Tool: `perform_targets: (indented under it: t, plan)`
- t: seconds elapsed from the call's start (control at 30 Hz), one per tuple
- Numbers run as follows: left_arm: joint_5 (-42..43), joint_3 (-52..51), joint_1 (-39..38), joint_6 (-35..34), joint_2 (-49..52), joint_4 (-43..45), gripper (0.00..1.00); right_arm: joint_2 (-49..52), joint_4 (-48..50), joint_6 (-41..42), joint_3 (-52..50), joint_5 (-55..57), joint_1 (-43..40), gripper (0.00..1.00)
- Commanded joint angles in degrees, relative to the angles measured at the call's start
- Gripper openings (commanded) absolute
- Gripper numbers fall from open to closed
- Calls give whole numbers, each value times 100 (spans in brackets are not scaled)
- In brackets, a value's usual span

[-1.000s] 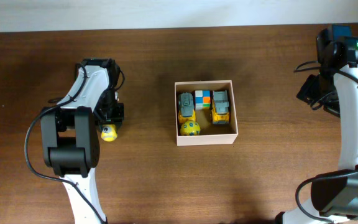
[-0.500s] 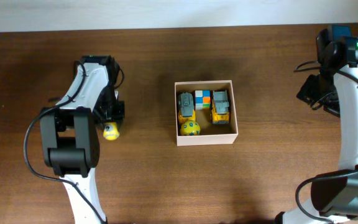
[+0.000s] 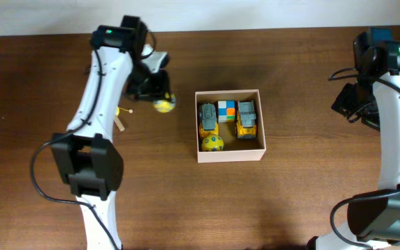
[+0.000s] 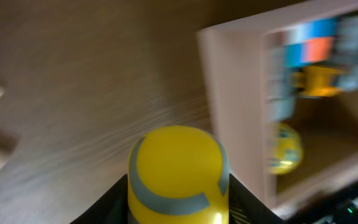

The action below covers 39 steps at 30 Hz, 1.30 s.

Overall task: Pack container
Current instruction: 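Carry the ball right and lower it into the box front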

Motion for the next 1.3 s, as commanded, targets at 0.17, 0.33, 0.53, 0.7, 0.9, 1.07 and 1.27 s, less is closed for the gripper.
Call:
perform_targets:
  t: [0.17, 0.33, 0.53, 0.7, 0.9, 1.07, 1.27]
  plan:
    - [459, 638, -1082, 861, -72, -236, 46, -22, 4, 55, 13, 28, -24, 99]
    - [-31, 636, -1821, 1145, -72, -424, 47, -22, 4, 55, 13, 28, -24, 99]
    - [-498, 632, -2546, 1187, -72, -341, 47, -22, 2, 55, 13, 28, -24, 99]
    - [-859, 581, -2852, 1182, -72, -297, 54, -22, 4, 55, 13, 28, -24, 99]
    - [-857, 581, -2874, 1182, -72, -229, 58, -22, 2, 55, 13, 28, -24, 99]
    - [-857, 581, -2874, 1182, -72, -125, 62, -22, 4, 55, 13, 28, -24, 99]
    - [-855, 581, -2874, 1180, -72, -15, 62, -22, 4, 55, 13, 28, -24, 99]
